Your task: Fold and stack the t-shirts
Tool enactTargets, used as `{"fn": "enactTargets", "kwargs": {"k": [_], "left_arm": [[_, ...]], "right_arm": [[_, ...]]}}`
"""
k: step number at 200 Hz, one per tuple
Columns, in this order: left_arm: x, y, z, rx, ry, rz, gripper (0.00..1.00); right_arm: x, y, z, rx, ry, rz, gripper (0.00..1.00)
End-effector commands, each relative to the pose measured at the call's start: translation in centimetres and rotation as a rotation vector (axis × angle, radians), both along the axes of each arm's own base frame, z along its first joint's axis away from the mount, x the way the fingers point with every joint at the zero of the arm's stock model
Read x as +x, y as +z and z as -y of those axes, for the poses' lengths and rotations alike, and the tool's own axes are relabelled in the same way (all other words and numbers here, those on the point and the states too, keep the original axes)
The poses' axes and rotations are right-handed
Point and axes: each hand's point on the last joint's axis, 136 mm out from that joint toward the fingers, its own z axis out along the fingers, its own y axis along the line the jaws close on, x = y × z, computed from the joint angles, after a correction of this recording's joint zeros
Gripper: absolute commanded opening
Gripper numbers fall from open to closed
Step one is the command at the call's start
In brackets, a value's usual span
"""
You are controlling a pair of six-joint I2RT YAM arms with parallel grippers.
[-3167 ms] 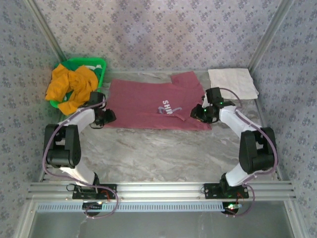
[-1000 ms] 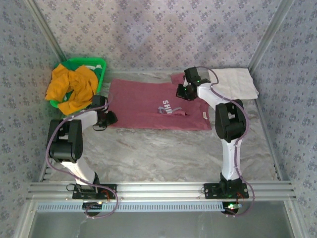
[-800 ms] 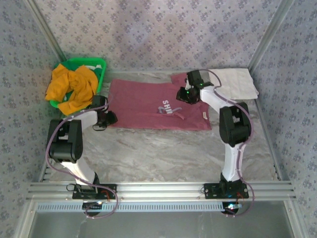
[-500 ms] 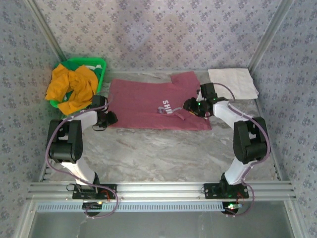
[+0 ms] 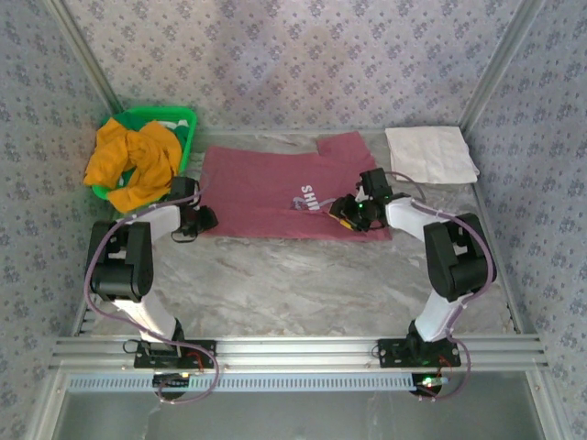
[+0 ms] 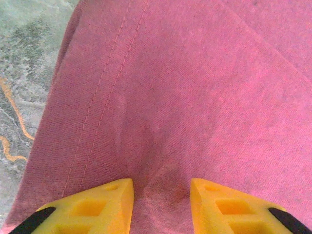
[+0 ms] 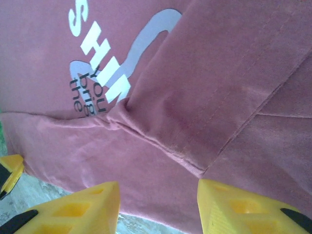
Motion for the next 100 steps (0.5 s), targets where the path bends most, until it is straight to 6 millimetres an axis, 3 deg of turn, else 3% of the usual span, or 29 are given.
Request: {"fn": "enactTargets", "kwargs": {"k": [1,50,76,100], "left_arm": [[-1.2,-0.2,0.2,-0.011,-0.004,-0.032,0.36],[-1.2,-0.3,0.2,-0.008,-0.004,-0.034,0.36],[-1.3,-0.2,0.2,-0.007,-0.002,-0.032,0.36],[-1.4,-0.1,0.0,0.003,-0.003,-0.032,0.36]], "right_arm": [[0.0,-1.2,-0.3,0.022,-0.033,-0.029,0.48],[1.2,-1.9,-0.3,0.004,-0.05,-0.004,0.36],[1.7,-2.2,-0.2,-0.025,-0.047,0.009,0.16],[2.0,-1.7,0.0,-0.083,-0.028,0.034,0.1]]}}
